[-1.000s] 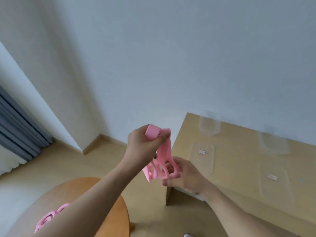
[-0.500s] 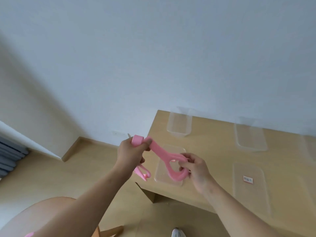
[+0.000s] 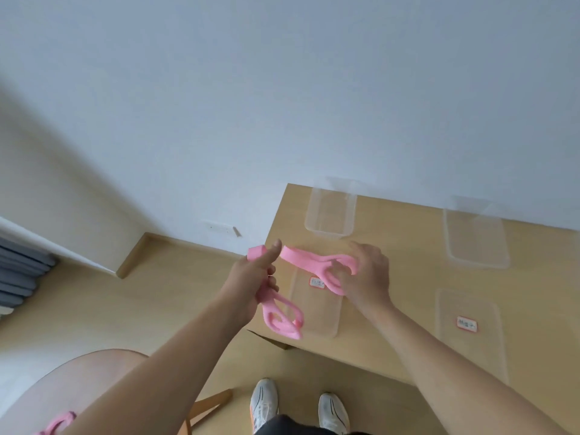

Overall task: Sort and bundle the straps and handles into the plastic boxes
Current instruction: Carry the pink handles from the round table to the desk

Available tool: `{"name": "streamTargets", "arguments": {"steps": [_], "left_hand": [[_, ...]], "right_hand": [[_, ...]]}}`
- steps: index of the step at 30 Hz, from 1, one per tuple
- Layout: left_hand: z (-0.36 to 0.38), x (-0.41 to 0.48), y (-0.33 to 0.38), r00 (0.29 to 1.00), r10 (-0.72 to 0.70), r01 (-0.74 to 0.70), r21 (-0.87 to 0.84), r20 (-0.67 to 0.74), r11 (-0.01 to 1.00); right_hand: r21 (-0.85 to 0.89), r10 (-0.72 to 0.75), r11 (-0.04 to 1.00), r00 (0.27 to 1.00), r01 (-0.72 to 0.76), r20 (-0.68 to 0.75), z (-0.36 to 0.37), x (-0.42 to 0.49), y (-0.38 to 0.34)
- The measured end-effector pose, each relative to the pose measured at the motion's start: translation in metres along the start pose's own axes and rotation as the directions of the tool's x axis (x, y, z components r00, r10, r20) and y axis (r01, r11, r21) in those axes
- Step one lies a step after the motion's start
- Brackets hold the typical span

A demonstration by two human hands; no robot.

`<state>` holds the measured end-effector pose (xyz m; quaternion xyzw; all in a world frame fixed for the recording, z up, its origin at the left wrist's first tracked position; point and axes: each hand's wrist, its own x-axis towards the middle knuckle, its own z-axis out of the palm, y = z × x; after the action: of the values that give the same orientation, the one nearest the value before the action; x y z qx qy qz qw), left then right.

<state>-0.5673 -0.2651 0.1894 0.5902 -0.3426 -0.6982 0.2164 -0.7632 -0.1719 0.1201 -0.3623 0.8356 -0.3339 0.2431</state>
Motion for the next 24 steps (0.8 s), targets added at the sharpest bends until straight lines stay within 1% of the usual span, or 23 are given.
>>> {"name": "streamTargets", "arguments": {"steps": [1, 2, 3, 4, 5, 6, 7, 8, 9, 10, 12, 14, 17, 19, 20, 21, 22, 23, 24], "left_hand": [[0.002, -0.001, 0.003, 0.998, -0.02, 0.023, -0.054, 0.053, 0.998], [0.004, -0.001, 0.005, 0.994, -0.035, 0.045, -0.099, 0.107, 0.994], [0.006, -0.001, 0.006, 0.987, -0.044, 0.066, -0.141, 0.155, 0.988], [0.007, 0.0, 0.007, 0.98, -0.047, 0.084, -0.182, 0.195, 0.98], [0.008, 0.001, 0.008, 0.973, -0.048, 0.099, -0.221, 0.225, 0.97], [0.008, 0.002, 0.009, 0.969, -0.049, 0.111, -0.251, 0.243, 0.961], [0.008, 0.004, 0.01, 0.967, -0.052, 0.121, -0.273, 0.248, 0.954], [0.006, 0.007, 0.011, 0.966, -0.057, 0.131, -0.286, 0.252, 0.949], [0.004, 0.01, 0.01, 0.964, -0.065, 0.142, -0.296, 0.256, 0.945], [0.001, 0.014, 0.008, 0.962, -0.079, 0.158, -0.298, 0.26, 0.942], [-0.006, 0.022, -0.001, 0.96, -0.123, 0.19, -0.262, 0.253, 0.946], [-0.013, 0.03, -0.01, 0.961, -0.146, 0.187, -0.165, 0.234, 0.968], [-0.02, 0.04, -0.021, 0.973, -0.114, 0.118, -0.006, 0.198, 0.993], [-0.021, 0.045, -0.029, 0.984, -0.09, 0.071, 0.126, 0.155, 0.989], [-0.021, 0.045, -0.032, 0.988, -0.068, 0.036, 0.224, 0.138, 0.974], [-0.021, 0.047, -0.036, 0.991, -0.029, -0.018, 0.353, 0.127, 0.935], [-0.021, 0.048, -0.04, 0.992, 0.028, -0.086, 0.501, 0.122, 0.861], [-0.022, 0.048, -0.044, 0.989, 0.095, -0.146, 0.645, 0.114, 0.75], [-0.024, 0.048, -0.046, 0.982, 0.161, -0.182, 0.752, 0.102, 0.633]], "right_hand": [[0.108, -0.036, 0.994, 0.999, 0.035, 0.016, -0.002, -0.009, -0.003], [0.323, -0.063, 0.946, 0.991, 0.021, 0.121, -0.004, -0.018, -0.01], [0.49, -0.099, 0.869, 0.949, -0.063, 0.298, -0.004, -0.029, -0.014], [0.573, -0.151, 0.804, 0.877, -0.16, 0.456, -0.003, -0.04, -0.018], [0.551, -0.192, 0.816, 0.816, -0.177, 0.546, 0.002, -0.049, -0.019], [0.535, -0.204, 0.825, 0.787, -0.182, 0.582, 0.005, -0.059, -0.021], [0.521, -0.196, 0.837, 0.799, -0.166, 0.569, 0.011, -0.066, -0.017], [0.515, -0.135, 0.835, 0.837, -0.191, 0.53, 0.014, -0.071, -0.016], [0.536, -0.064, 0.809, 0.871, -0.241, 0.488, 0.018, -0.074, -0.012], [0.561, 0.01, 0.77, 0.885, -0.303, 0.465, 0.019, -0.076, -0.01], [0.572, 0.106, 0.741, 0.902, -0.352, 0.419, 0.017, -0.076, -0.004], [0.554, 0.174, 0.746, 0.911, -0.369, 0.374, 0.012, -0.073, 0.0], [0.507, 0.281, 0.761, 0.91, -0.404, 0.304, 0.004, -0.066, 0.004], [0.476, 0.301, 0.793, 0.924, -0.381, 0.237, -0.001, -0.061, 0.004], [0.458, 0.299, 0.813, 0.933, -0.36, 0.202, -0.004, -0.058, 0.002], [0.436, 0.293, 0.834, 0.941, -0.338, 0.168, -0.006, -0.056, 0.001], [0.398, 0.287, 0.861, 0.948, -0.317, 0.135, -0.008, -0.054, 0.001], [0.309, 0.269, 0.908, 0.959, -0.284, 0.09, -0.009, -0.052, 0.002], [0.158, 0.238, 0.957, 0.97, -0.242, 0.046, -0.012, -0.051, 0.003]]}}
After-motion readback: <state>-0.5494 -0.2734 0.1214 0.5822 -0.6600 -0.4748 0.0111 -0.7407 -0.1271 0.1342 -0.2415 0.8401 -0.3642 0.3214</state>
